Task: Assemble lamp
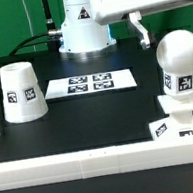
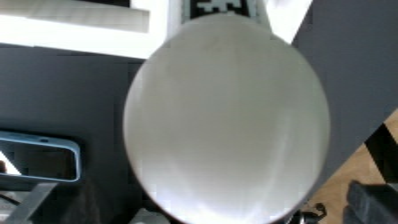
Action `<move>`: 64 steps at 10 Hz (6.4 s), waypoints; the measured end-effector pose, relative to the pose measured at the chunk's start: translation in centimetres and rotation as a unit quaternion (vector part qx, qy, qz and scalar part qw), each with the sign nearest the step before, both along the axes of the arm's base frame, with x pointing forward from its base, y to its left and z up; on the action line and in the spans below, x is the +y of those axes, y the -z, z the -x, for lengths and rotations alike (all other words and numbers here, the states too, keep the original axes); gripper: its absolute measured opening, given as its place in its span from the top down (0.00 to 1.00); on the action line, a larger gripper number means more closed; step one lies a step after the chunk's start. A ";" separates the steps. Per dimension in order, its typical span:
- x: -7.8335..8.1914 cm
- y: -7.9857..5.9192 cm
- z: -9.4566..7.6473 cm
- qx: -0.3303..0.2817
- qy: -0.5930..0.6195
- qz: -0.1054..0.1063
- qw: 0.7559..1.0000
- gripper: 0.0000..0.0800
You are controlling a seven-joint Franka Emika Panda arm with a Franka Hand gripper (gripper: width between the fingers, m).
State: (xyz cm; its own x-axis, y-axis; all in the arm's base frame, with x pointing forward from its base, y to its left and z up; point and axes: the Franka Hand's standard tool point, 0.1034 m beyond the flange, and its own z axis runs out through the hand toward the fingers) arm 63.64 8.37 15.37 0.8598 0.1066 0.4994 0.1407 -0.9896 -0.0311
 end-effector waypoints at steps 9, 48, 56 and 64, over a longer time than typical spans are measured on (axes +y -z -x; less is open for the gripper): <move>0.3 1.8 0.6 0.207 -0.015 -0.005 0.978 0.13; 0.9 2.8 0.8 0.264 0.434 -0.188 0.841 0.13; 0.3 2.6 0.6 0.227 0.090 -0.045 0.969 0.13; -0.1 2.6 0.4 0.193 -0.175 0.047 0.964 0.13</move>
Offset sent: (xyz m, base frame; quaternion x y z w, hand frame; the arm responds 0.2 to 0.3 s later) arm 0.0051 -0.0110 -0.0093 0.0037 -0.1364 -0.0202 0.9904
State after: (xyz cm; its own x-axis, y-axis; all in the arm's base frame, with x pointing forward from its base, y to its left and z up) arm 63.22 8.23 12.74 0.8823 0.4541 0.1237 0.4634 -0.8841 -0.0596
